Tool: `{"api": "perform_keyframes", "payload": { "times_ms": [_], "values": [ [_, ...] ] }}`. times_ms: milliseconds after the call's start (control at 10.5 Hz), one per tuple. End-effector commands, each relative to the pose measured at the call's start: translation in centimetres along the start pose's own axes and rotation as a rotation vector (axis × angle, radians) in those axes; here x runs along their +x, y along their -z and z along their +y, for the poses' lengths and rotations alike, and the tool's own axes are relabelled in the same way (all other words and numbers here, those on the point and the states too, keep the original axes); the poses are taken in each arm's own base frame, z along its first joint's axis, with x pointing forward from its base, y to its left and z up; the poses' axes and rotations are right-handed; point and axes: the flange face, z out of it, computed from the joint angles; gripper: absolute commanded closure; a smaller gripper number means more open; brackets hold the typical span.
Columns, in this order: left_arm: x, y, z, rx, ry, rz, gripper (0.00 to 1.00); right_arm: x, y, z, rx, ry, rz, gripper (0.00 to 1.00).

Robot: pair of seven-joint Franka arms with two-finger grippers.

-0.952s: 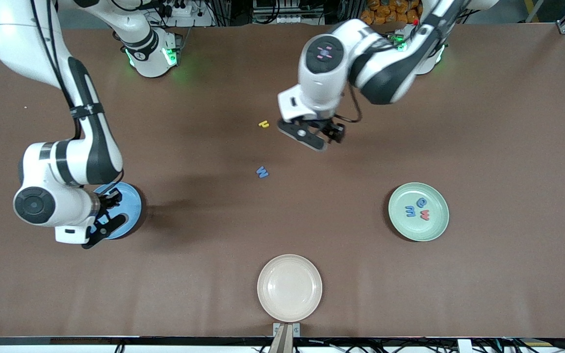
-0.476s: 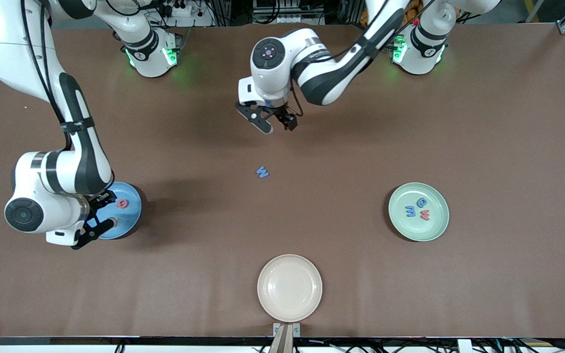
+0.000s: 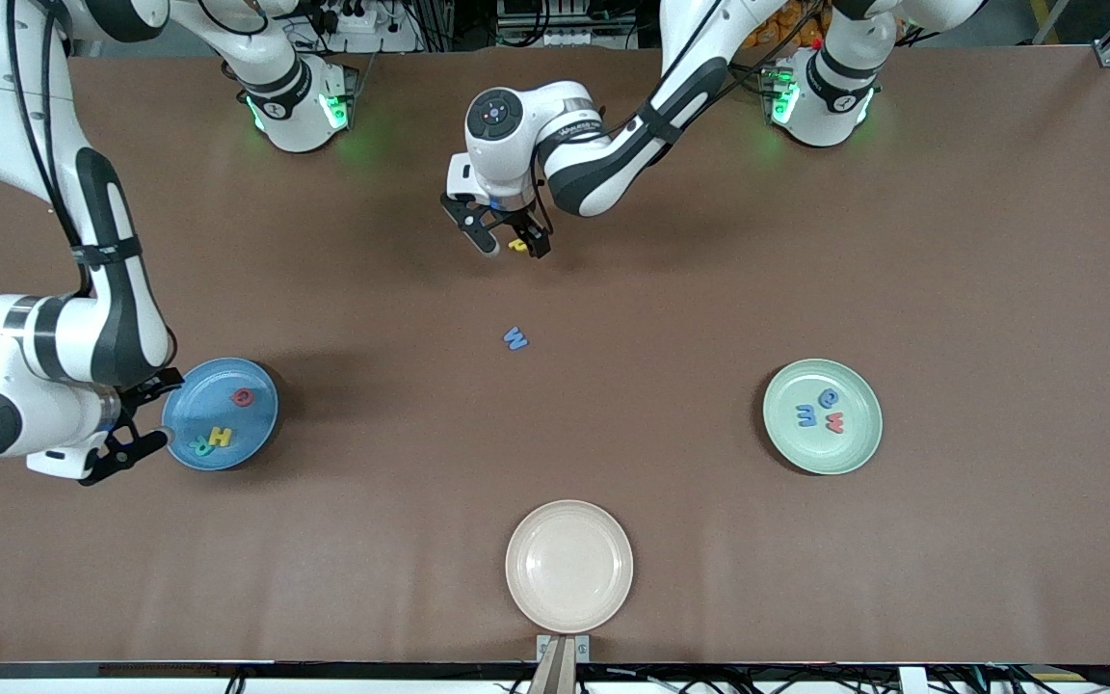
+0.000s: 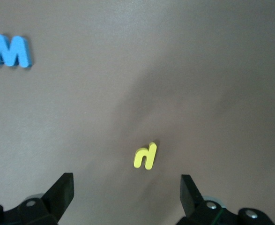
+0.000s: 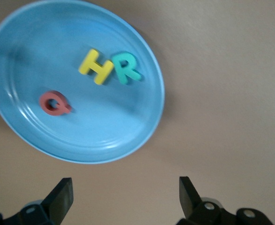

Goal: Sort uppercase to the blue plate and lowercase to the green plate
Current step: 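Release the 'Q' on the blue plate while the left gripper lowers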

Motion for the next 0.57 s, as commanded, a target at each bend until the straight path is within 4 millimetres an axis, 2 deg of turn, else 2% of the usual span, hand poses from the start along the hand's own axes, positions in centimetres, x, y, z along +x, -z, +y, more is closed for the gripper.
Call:
{"api": "perform_keyframes", "payload": {
  "times_ms": [0,95,476],
  "values": [
    [0.6,-1.4,0.6,0.021,-0.019,0.038,0.00,-0.8,0.7,0.8,-0.016,-0.039,-0.006,0.00],
    [0.5,-1.8,0.3,0.027,-0.022,0.038,0.00,-0.6,1.0,0.9,-0.023,-0.052,0.003,0.00],
    [-0.5,-4.3,0.4,0.076,-0.073,0.009,0.00,-0.4,0.2,0.9,-0.013,-0.076,-0.005,0.00]
  ]
}}
